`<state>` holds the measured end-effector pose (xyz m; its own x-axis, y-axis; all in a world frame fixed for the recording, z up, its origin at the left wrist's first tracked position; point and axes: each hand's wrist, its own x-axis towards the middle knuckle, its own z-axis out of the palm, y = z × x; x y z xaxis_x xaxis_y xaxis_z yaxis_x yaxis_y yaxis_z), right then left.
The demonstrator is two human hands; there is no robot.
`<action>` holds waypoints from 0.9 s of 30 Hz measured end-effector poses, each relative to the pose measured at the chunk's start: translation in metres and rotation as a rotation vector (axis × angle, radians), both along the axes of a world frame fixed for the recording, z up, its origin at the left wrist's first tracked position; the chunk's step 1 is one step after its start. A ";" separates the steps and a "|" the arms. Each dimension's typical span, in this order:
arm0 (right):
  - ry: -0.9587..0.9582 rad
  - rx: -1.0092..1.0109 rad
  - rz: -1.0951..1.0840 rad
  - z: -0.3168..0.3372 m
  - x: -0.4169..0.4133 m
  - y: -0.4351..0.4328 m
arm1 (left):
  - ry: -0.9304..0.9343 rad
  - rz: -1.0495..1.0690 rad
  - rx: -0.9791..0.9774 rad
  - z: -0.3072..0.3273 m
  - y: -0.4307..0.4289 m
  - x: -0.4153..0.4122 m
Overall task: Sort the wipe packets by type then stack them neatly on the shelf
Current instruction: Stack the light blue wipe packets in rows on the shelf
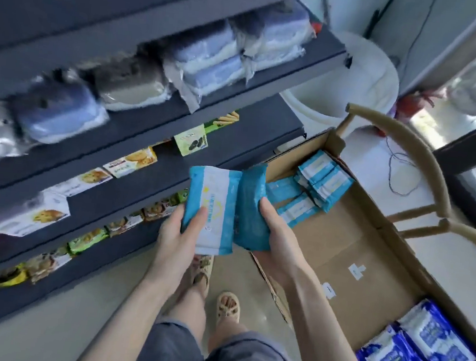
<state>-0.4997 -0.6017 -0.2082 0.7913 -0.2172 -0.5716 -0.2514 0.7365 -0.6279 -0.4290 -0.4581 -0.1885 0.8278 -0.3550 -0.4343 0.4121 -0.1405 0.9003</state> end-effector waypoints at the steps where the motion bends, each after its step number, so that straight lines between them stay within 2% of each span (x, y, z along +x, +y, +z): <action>1: -0.043 -0.053 0.062 0.013 0.009 0.004 | -0.054 0.041 0.001 0.014 0.008 0.006; 5: -0.186 -0.268 0.233 0.075 0.054 0.023 | -0.196 0.179 -0.055 0.070 0.050 0.034; 11: -0.354 -0.703 0.388 0.162 0.127 0.076 | -0.364 0.204 -0.105 0.145 0.127 0.079; 15: -0.441 -0.874 0.433 0.200 0.180 0.130 | -0.531 0.301 0.032 0.176 0.192 0.117; 21: -0.510 -1.107 0.451 0.227 0.257 0.220 | -0.680 0.399 0.129 0.204 0.289 0.185; 27: -0.488 -1.270 0.465 0.229 0.331 0.284 | -0.736 0.290 0.298 0.226 0.355 0.273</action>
